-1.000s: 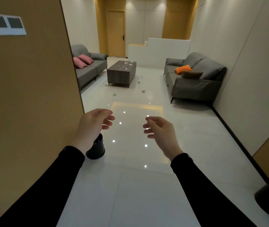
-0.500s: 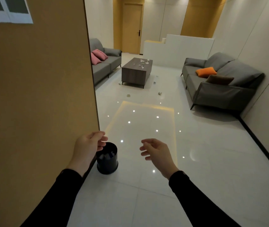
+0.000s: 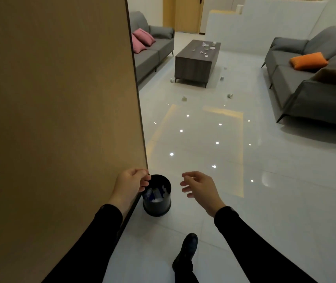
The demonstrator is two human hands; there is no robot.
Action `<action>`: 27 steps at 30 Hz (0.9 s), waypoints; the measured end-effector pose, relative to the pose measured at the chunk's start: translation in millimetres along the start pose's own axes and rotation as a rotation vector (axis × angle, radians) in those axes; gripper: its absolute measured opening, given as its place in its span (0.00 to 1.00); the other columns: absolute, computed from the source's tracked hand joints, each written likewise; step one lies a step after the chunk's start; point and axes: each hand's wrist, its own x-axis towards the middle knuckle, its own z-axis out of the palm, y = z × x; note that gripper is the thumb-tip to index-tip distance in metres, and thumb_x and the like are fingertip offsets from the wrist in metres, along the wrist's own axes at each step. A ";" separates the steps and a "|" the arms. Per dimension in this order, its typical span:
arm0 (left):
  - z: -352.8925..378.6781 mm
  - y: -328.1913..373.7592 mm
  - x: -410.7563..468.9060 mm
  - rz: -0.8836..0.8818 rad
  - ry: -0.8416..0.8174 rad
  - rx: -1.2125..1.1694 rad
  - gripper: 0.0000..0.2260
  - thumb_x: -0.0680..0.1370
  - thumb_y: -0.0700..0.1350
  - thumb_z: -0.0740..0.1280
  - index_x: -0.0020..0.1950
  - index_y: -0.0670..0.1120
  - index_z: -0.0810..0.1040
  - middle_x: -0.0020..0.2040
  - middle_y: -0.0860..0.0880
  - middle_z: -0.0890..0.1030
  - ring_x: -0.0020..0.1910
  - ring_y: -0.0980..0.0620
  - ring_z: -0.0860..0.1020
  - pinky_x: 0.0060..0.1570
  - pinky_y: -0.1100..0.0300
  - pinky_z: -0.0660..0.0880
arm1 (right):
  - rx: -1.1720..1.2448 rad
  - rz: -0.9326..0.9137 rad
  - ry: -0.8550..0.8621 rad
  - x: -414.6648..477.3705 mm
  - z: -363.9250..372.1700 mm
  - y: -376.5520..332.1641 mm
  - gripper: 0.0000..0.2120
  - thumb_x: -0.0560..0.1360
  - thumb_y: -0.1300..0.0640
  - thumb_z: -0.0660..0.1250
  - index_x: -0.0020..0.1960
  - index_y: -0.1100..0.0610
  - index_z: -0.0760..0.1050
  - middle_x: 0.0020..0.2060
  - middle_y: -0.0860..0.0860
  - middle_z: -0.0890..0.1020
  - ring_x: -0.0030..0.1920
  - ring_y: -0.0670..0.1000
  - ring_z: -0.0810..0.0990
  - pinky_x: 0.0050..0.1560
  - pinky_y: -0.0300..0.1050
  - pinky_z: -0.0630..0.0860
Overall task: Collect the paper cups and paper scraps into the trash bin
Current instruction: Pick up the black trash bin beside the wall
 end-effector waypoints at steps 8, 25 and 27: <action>16.6 -5.9 175.5 -0.165 0.111 0.050 0.09 0.78 0.38 0.60 0.41 0.44 0.77 0.36 0.46 0.80 0.32 0.52 0.75 0.33 0.62 0.73 | 0.016 0.120 -0.078 189.9 18.4 8.8 0.08 0.76 0.61 0.60 0.50 0.58 0.78 0.37 0.52 0.82 0.34 0.49 0.79 0.31 0.34 0.75; 60.3 -115.1 393.5 -0.634 0.013 0.270 0.09 0.79 0.38 0.60 0.40 0.43 0.75 0.35 0.45 0.78 0.31 0.50 0.73 0.31 0.59 0.69 | -0.052 0.447 -0.091 400.9 48.3 97.7 0.08 0.77 0.59 0.59 0.50 0.56 0.77 0.41 0.54 0.83 0.40 0.51 0.80 0.40 0.41 0.76; 66.3 -150.6 411.5 -0.805 -0.032 0.356 0.10 0.79 0.38 0.59 0.39 0.41 0.72 0.33 0.44 0.74 0.29 0.49 0.71 0.29 0.60 0.65 | -0.055 0.483 -0.068 411.8 55.1 125.3 0.08 0.77 0.59 0.60 0.49 0.55 0.77 0.42 0.53 0.83 0.42 0.52 0.81 0.44 0.44 0.76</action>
